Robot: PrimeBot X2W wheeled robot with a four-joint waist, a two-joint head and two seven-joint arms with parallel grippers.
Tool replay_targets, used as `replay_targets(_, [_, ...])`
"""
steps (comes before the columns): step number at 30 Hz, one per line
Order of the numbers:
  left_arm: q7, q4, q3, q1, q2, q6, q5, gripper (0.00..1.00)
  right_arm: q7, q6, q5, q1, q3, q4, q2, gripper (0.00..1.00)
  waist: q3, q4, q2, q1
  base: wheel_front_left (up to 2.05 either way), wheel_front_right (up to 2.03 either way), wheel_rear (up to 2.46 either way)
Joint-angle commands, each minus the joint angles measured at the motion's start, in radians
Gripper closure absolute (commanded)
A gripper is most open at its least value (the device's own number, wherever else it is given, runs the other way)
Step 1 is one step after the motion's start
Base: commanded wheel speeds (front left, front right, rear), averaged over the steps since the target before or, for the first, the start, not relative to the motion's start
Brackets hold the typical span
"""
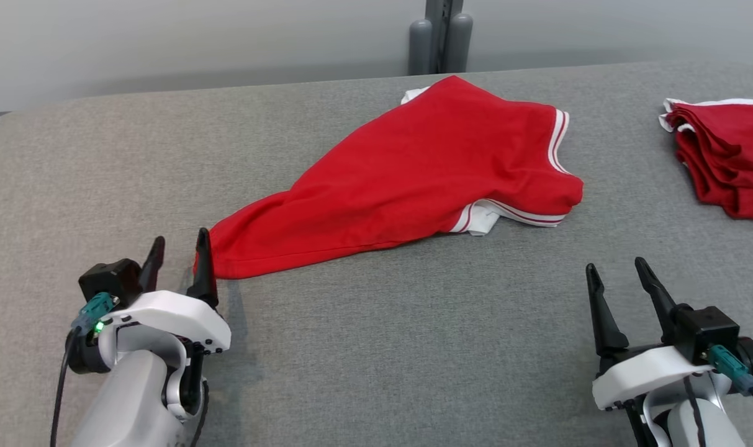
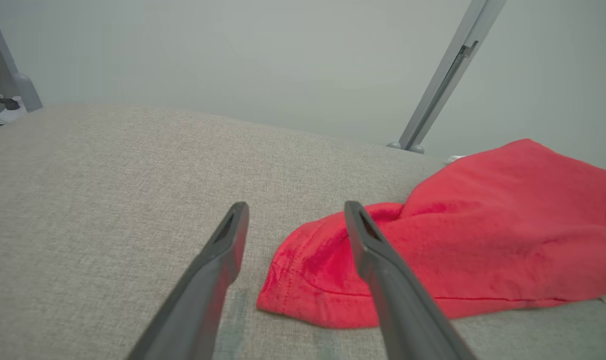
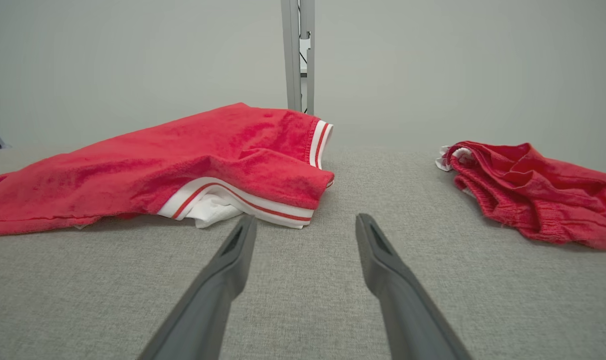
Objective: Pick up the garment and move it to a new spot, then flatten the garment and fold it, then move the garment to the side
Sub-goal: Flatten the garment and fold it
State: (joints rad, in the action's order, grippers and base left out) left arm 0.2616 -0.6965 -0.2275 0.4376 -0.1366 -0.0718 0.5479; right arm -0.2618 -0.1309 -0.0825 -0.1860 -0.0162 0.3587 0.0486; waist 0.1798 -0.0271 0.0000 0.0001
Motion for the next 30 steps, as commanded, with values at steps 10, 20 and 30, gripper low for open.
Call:
replay_targets(10, [0.003, 0.191, 0.036, -0.109, 0.031, 0.0, -0.084, 0.0, -0.005, 0.0, 0.03, -0.127, -0.065, 0.172, 0.006, 0.0, 0.004, 0.103, 0.0, -0.0001, 0.0, 0.0, 0.0])
replay_targets(20, [0.003, 0.27, 0.015, -0.173, 0.073, 0.011, -0.112, 0.0, -0.005, 0.0, 0.062, -0.282, -0.055, 0.434, 0.048, 0.0, 0.028, 0.223, 0.0, -0.0001, 0.0, 0.0, 0.0])
replay_targets(30, [0.003, 0.288, 0.011, -0.195, 0.083, 0.014, -0.121, 0.0, -0.004, 0.0, 0.087, -0.363, -0.019, 0.587, 0.08, 0.83, 0.026, 0.273, 0.0, -0.0001, 0.0, 0.0, 0.0])
